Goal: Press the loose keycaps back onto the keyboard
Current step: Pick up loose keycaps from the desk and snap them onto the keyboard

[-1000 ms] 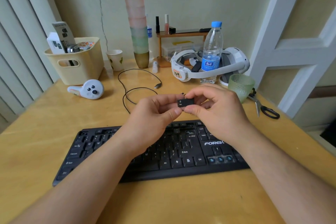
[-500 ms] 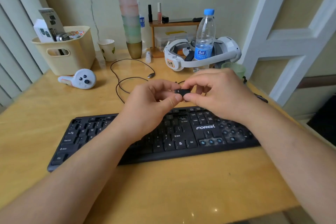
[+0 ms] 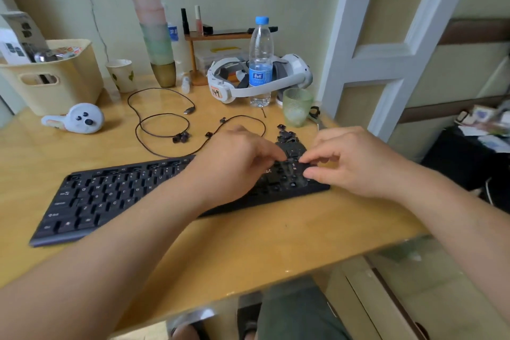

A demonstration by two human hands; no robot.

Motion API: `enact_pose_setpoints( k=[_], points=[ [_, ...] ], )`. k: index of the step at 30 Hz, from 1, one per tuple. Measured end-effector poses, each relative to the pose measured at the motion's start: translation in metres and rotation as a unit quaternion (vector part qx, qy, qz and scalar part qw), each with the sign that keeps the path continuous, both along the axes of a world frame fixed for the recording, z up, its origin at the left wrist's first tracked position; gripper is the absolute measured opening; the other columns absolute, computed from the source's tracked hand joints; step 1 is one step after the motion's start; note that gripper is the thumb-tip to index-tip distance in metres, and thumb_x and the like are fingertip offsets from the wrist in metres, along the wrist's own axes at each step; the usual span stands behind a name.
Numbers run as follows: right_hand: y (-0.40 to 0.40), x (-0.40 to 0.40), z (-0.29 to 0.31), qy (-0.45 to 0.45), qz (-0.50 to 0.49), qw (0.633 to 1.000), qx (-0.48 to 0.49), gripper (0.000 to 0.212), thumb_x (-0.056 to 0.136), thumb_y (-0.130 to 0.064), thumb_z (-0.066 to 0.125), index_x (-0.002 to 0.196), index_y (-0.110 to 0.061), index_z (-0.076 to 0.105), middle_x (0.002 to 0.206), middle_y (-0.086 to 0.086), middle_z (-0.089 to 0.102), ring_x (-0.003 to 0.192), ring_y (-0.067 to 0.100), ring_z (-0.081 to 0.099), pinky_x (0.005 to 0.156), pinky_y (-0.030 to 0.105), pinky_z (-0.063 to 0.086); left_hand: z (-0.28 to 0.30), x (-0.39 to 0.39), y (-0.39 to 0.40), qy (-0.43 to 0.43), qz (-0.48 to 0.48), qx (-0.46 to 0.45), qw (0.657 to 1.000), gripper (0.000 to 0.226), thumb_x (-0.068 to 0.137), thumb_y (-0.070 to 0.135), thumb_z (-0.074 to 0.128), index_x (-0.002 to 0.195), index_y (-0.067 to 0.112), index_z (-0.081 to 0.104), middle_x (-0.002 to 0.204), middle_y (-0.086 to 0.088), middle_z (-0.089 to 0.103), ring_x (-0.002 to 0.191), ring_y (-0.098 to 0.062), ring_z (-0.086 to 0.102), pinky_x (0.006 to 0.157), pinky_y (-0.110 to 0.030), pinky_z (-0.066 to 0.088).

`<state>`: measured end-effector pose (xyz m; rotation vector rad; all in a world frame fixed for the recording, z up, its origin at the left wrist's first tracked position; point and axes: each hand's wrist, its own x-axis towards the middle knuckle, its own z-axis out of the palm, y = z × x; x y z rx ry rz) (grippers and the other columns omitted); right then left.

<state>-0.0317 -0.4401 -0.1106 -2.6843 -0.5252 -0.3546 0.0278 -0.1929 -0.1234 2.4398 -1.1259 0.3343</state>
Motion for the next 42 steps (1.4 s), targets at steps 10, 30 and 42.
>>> enact_pose_setpoints(
  k=[10, 30, 42],
  points=[
    [0.008, 0.023, -0.006, 0.109, -0.006, 0.985, -0.133, 0.018, 0.092, -0.045, 0.073, 0.107, -0.037, 0.078, 0.083, -0.016, 0.064, 0.083, 0.003, 0.06, 0.091, 0.038, 0.051, -0.029, -0.007, 0.001, -0.004, 0.026, 0.01, 1.0, 0.031, 0.094, 0.031, 0.055, 0.114, 0.042, 0.075, 0.115, 0.019, 0.073, 0.111, -0.018, 0.055, 0.101, -0.047, 0.045],
    [0.011, 0.029, -0.002, 0.147, -0.015, 0.977, -0.152, 0.017, 0.088, -0.044, 0.078, 0.104, -0.041, 0.075, 0.09, -0.019, 0.068, 0.084, -0.002, 0.062, 0.074, 0.022, 0.047, -0.037, -0.013, -0.014, -0.058, 0.056, 0.02, 0.997, 0.02, 0.097, 0.047, 0.059, 0.11, 0.047, 0.074, 0.11, 0.018, 0.071, 0.108, -0.021, 0.053, 0.088, -0.04, 0.038],
    [0.018, 0.029, 0.002, 0.18, -0.044, 0.973, -0.137, 0.014, 0.087, -0.038, 0.081, 0.1, -0.038, 0.077, 0.092, -0.017, 0.072, 0.086, 0.001, 0.065, 0.085, 0.035, 0.056, -0.036, -0.017, -0.029, -0.045, 0.131, 0.03, 0.99, 0.026, 0.093, 0.065, 0.059, 0.104, 0.046, 0.074, 0.097, 0.015, 0.07, 0.11, -0.021, 0.048, 0.09, -0.041, 0.037]
  ],
)
